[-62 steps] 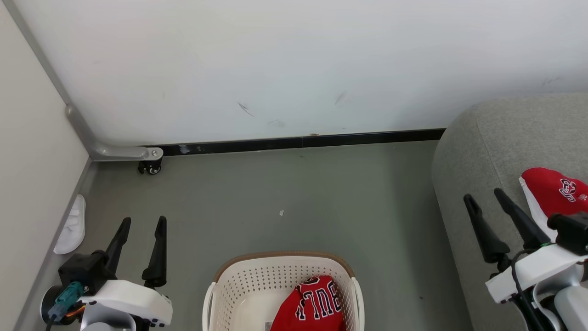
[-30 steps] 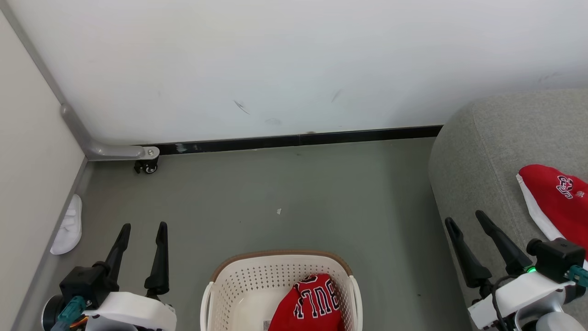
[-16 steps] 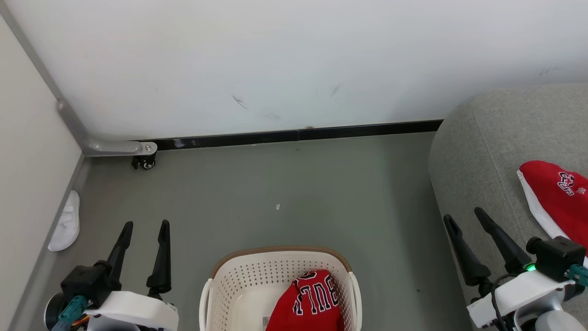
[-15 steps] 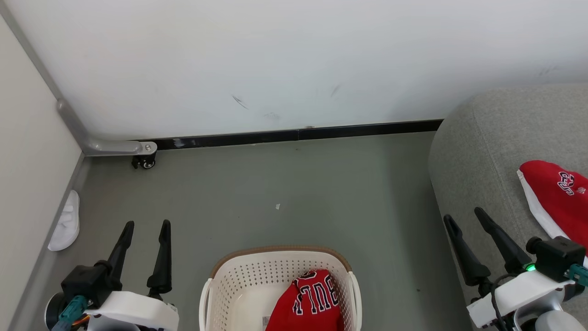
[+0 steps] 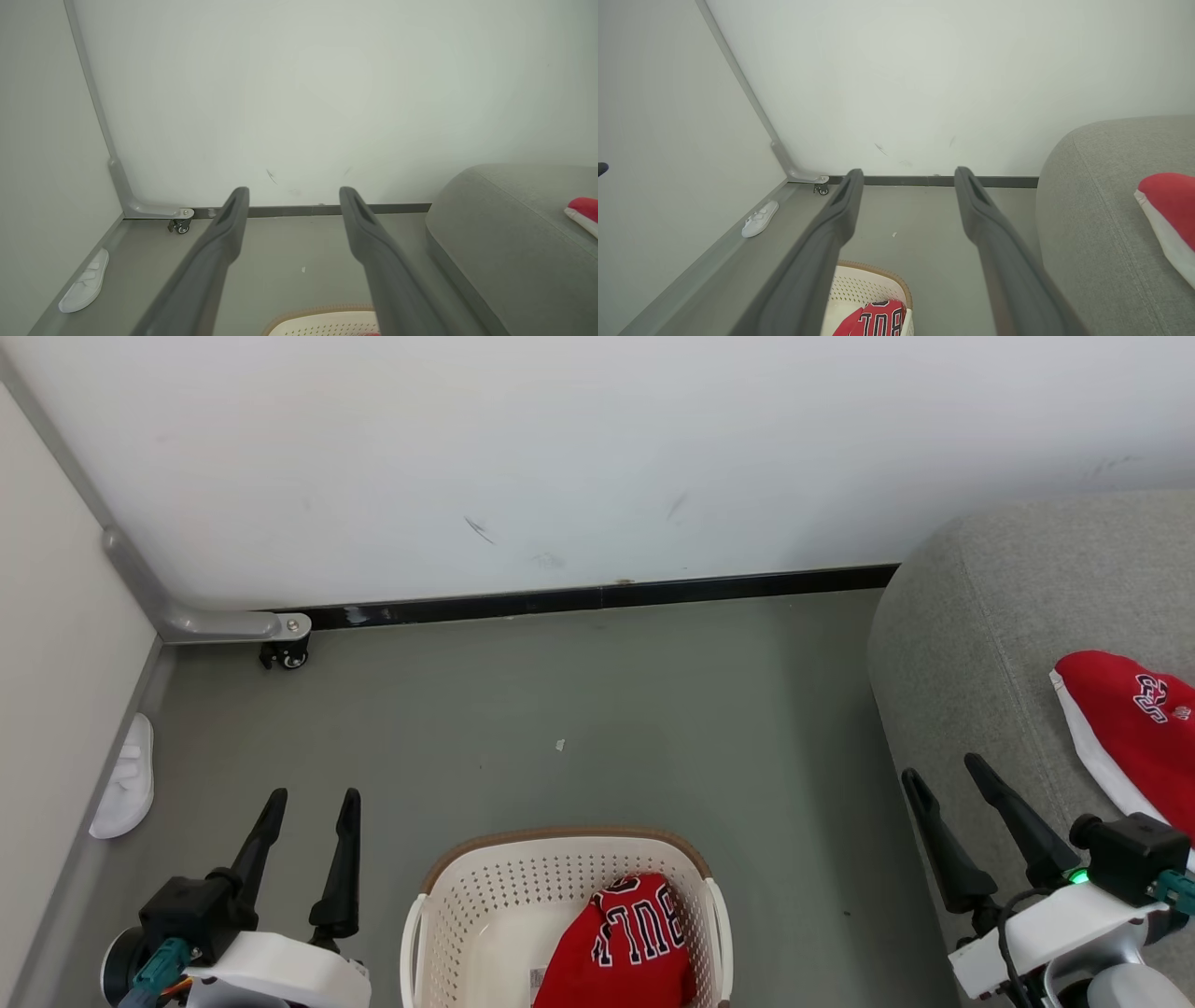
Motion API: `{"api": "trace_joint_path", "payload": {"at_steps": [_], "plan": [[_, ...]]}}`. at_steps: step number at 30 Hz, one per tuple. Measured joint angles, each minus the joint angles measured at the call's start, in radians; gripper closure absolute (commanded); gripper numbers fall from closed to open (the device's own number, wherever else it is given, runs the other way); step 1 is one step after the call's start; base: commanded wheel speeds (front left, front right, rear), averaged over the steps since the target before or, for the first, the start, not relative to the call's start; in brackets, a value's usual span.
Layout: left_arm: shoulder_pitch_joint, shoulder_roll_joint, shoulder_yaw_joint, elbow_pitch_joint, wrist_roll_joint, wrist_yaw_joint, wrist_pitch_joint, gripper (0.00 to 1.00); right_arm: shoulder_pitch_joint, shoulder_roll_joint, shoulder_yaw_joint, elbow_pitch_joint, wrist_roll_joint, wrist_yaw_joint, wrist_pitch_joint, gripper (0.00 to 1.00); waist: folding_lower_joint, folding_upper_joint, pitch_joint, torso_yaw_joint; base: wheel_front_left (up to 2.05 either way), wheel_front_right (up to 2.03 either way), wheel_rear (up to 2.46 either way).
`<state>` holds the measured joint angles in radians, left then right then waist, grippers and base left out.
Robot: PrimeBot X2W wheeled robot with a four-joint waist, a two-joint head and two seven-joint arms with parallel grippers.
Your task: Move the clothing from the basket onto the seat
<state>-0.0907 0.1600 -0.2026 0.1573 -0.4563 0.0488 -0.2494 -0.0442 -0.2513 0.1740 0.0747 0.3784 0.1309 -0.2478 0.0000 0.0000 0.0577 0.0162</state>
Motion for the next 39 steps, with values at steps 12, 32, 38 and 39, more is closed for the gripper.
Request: {"api": "trace_joint_path", "payload": {"at_steps": [12,32,38,39], "plan": [[0.000,-0.004,-0.019,0.024,0.010,-0.026,0.000,0.00,-0.003,0.000,-0.005,-0.007,-0.002,0.000,0.000,0.00,0.0000,0.0000,0.040,-0.008,0.00,0.00,0.00],[-0.056,-0.009,-0.057,0.066,0.022,-0.067,0.000,0.00,-0.098,-0.003,-0.028,-0.043,-0.011,0.000,0.000,0.00,0.0000,0.0000,0.155,-0.030,0.00,0.00,0.00],[-0.088,-0.015,-0.085,0.091,0.034,-0.087,0.001,0.00,-0.121,-0.003,-0.030,-0.049,-0.020,0.000,0.000,0.00,0.0000,0.0000,0.198,-0.039,0.00,0.00,0.00],[-0.095,-0.018,-0.088,0.094,0.036,-0.088,0.002,0.00,-0.129,-0.003,-0.031,-0.051,-0.020,0.000,0.000,0.00,0.0000,0.0000,0.205,-0.040,0.00,0.00,0.00]]}}
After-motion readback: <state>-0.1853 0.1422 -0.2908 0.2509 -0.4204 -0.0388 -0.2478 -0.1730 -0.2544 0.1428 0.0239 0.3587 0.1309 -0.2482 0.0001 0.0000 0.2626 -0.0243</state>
